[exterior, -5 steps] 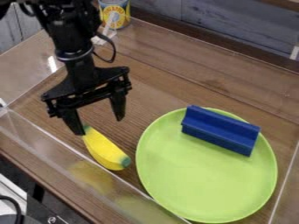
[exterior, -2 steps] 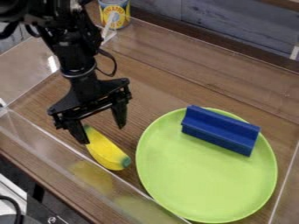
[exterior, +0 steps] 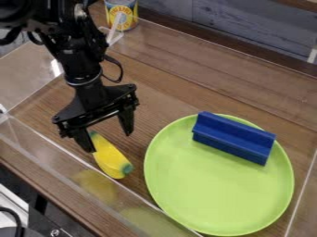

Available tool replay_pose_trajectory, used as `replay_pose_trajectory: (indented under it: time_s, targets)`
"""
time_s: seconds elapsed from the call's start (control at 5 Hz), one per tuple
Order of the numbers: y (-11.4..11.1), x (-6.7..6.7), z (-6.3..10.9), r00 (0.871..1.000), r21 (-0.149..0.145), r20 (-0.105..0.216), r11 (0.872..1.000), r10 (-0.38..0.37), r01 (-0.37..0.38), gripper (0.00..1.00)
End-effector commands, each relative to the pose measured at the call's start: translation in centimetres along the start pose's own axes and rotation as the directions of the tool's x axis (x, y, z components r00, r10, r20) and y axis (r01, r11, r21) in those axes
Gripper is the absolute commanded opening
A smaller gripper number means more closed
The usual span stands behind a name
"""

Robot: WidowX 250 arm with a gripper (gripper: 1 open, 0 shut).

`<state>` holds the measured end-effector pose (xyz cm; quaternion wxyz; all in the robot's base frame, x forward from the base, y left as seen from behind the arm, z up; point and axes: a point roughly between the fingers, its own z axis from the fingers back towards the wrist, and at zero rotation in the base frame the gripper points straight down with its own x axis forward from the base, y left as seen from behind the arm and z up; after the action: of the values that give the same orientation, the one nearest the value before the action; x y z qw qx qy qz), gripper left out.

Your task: Put the banana in the green plate

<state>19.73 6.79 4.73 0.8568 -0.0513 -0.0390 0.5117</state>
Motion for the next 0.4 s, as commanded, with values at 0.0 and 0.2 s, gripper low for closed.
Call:
replay_pose_trajectory:
  time_s: [0.0, 0.2]
  targets:
    - [-0.05, 0.47, 0.19, 1.0, -0.016, 0.02, 1.0, 0.005, -0.005, 1.0]
    - [-0.1, 0.57, 0.19, 1.0, -0.021, 0.027, 1.0, -0.007, 0.007, 1.0]
